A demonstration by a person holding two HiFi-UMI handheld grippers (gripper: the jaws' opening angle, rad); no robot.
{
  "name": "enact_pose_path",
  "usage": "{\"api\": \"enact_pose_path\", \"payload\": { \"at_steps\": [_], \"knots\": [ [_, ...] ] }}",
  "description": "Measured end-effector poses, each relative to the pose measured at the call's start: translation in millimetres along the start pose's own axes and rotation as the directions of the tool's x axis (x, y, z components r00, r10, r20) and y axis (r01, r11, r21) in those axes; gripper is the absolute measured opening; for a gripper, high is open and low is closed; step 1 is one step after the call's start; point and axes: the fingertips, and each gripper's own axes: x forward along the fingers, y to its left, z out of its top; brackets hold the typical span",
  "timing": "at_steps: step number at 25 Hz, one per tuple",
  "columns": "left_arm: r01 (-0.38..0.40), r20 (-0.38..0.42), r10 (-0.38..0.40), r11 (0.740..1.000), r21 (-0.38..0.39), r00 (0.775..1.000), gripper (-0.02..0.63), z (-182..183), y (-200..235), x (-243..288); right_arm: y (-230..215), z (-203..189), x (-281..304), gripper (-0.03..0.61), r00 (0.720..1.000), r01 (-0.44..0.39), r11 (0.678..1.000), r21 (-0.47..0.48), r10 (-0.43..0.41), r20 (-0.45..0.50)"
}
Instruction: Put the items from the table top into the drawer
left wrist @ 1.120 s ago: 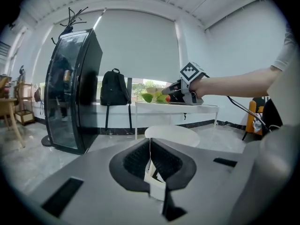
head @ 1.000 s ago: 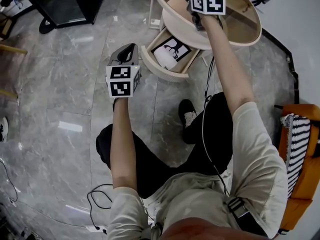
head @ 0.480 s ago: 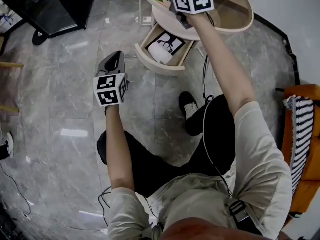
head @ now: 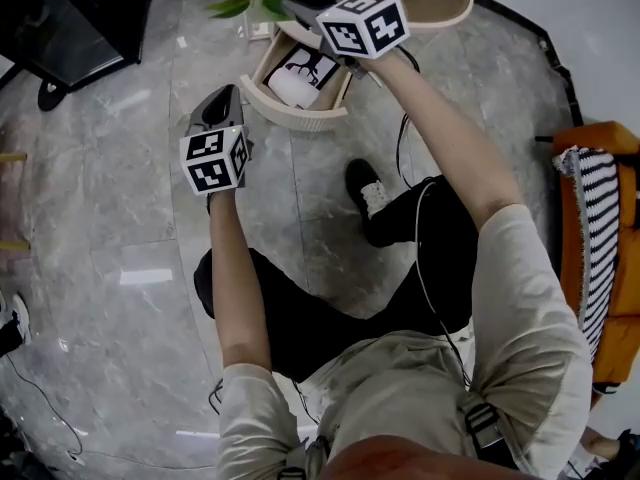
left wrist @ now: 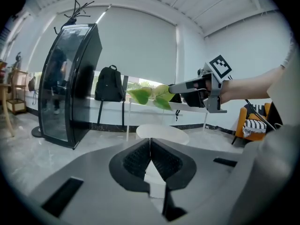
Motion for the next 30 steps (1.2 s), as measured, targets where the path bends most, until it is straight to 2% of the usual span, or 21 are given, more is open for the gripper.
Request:
{"api": "enact_pose_path", "payload": {
  "at_steps": [3, 8, 15, 18, 23, 27, 30],
  "knots": [
    [0.018, 0.008, -0.018, 1.0, -0.019, 1.0, 0.021, 2, -6, 6, 16, -22, 3, 0.034, 0.999, -0.028, 0.999, -0.031, 0.028, -0.026],
    [0.037, 0.026, -0.035, 0.995, -0.089, 0.999, 0.021, 4, -12, 14, 18, -84, 6, 0.034, 0.992, -0.002, 1.0, -0.014, 0.0, -0.127],
    [0.053, 0.008, -0.052, 0.991, -0.123, 0.999, 0.021, -4, -17, 26, 19, -163, 0, 0.034, 0.944, -0.041, 0.992, -0.117, 0.0, -0.329],
    [0.056, -0.008, -0.058, 0.989, -0.137, 0.998, 0.021, -12, -18, 32, 7, -187, 3, 0.034, 0.926, -0.007, 0.996, -0.091, -0.028, -0.377],
    [0.076, -0.066, -0.082, 0.993, -0.086, 0.994, 0.021, -30, -29, 42, -9, -230, 7, 0.034, 0.886, 0.053, 0.999, -0.005, -0.049, -0.462],
    [0.076, -0.112, -0.083, 0.995, -0.068, 0.99, 0.021, -46, -28, 46, -28, -259, 6, 0.034, 0.841, 0.125, 0.992, 0.001, -0.105, -0.531],
    [0.07, -0.124, -0.078, 0.995, -0.068, 0.989, 0.021, -51, -24, 47, -49, -272, 2, 0.034, 0.824, 0.213, 0.976, 0.032, -0.162, -0.543]
  ]
}}
